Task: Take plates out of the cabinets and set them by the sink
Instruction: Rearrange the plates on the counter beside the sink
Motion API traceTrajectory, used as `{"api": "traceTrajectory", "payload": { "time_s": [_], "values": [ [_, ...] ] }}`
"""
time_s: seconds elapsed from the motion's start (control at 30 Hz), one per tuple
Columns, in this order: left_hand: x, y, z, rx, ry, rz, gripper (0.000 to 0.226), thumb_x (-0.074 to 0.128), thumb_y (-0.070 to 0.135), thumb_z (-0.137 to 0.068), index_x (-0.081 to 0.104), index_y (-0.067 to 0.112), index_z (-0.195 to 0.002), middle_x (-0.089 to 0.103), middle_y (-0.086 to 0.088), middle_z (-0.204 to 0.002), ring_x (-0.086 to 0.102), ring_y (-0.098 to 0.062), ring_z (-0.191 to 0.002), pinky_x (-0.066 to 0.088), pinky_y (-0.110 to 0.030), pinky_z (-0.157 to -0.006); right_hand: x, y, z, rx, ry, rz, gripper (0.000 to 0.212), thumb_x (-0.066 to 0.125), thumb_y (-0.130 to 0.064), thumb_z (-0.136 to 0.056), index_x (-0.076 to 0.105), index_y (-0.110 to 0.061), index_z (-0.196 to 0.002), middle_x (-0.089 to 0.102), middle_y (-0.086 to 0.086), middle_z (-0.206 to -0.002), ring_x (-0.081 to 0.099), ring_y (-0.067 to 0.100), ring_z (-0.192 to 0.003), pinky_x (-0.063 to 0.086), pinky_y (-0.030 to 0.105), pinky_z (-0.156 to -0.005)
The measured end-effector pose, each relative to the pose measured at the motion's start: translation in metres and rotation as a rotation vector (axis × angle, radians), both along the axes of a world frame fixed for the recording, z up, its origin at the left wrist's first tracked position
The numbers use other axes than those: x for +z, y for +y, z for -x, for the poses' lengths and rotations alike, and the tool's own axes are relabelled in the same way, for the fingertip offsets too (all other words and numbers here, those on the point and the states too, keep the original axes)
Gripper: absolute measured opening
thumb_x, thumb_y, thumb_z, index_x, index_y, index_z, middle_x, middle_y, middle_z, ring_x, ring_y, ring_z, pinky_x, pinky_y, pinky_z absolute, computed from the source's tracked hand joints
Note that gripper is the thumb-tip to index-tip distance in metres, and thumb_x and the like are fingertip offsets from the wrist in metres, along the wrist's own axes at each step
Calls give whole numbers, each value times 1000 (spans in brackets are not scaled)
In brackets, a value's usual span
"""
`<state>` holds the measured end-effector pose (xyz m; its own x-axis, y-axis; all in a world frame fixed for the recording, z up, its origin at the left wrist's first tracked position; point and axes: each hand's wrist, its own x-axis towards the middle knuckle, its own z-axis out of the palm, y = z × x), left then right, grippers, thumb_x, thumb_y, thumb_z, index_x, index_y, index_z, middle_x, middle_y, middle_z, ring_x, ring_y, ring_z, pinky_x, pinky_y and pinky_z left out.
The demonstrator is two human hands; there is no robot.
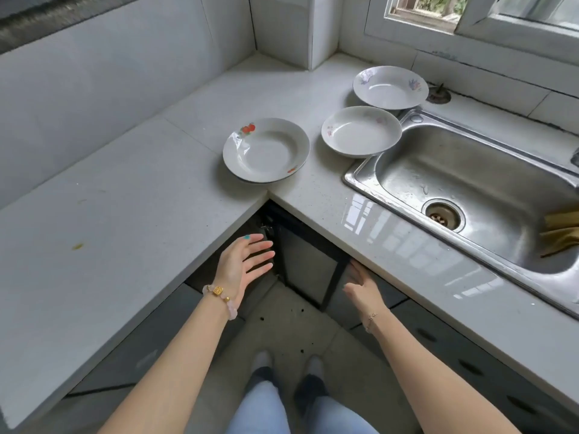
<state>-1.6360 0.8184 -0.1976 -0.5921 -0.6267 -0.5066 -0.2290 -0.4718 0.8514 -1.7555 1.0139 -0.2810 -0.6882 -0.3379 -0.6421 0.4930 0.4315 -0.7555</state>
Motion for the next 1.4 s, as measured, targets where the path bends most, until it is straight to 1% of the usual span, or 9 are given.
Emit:
{"api": "traceTrajectory", "payload": {
  "time_s": [0.2, 0.33, 0.47, 0.53, 0.63, 0.8, 0.93, 1.13, 1.4],
  "values": [
    [0, -7, -25, 15, -14, 40, 29, 37, 26, -100, 60, 13, -110, 68, -8, -108, 66, -24, -100, 54, -38, -82, -9, -4, -6, 10, 86, 6, 76, 41, 15, -82, 29, -23, -147, 35, 5, -151, 38, 23, -136, 34, 32, -104],
    [-1, -11, -38, 25, -17, 41, 30, 37, 27, -100, 60, 13, -112, 68, -8, -109, 66, -24, -101, 54, -37, -80, -7, -10, -10, -69, 106, 25, 73, 39, 13, -80, 33, -20, -145, 39, 5, -147, 52, 18, -113, 39, 25, -85],
    [0, -18, -47, 20, 3, 57, 30, 36, 27, -100, 59, 13, -112, 67, -7, -108, 65, -23, -101, 54, -36, -82, -5, -8, -15, -66, 98, 13, 63, 36, 7, -81, 42, -18, -139, 46, 5, -141, 51, 14, -106, 37, 26, -86],
    [0, -21, -48, 13, 12, 57, 30, 35, 27, -100, 59, 13, -112, 67, -7, -108, 65, -23, -101, 54, -36, -82, -7, -5, -25, -11, 82, 31, 49, 35, -2, -87, 51, -22, -129, 49, 2, -139, 49, 17, -116, 36, 31, -99],
    [1, -24, -48, -9, 22, 47, 30, 36, 26, -100, 59, 13, -112, 67, -7, -108, 65, -24, -101, 54, -38, -83, -11, -2, -53, 0, -16, 118, 34, 34, -20, -97, 63, -23, -115, 57, -1, -127, 49, 19, -124, 31, 31, -104],
    [5, -28, -52, -43, 20, 75, 30, 35, 28, -100, 59, 14, -112, 66, -6, -110, 65, -22, -101, 54, -36, -84, -15, -40, -98, 256, -292, 166, 52, 15, -39, -100, 64, -27, -114, 58, -11, -125, 45, 10, -124, 24, 37, -109],
    [10, -43, -67, -7, 15, 86, 28, 35, 28, -100, 59, 15, -109, 66, -6, -109, 65, -23, -101, 54, -35, -82, -12, -77, -106, 217, -429, 230, 52, 18, -47, -99, 65, -27, -109, 62, -9, -123, 47, 13, -123, 29, 38, -102],
    [17, -60, -71, 64, 42, 73, 27, 37, 27, -100, 60, 14, -107, 66, -8, -109, 65, -25, -101, 54, -35, -81, 21, -88, -79, 45, -229, 299, 42, 32, -35, -100, 69, -17, -106, 69, 2, -114, 61, 18, -109, 50, 34, -88],
    [36, -67, -10, 68, 97, 95, 29, 39, 25, -99, 58, 8, -114, 65, -10, -110, 64, -24, -99, 54, -32, -78, 82, -102, 3, -24, -28, 437, 32, 37, -22, -99, 64, -11, -112, 69, 7, -110, 64, 22, -105, 51, 35, -87]
  ]
}}
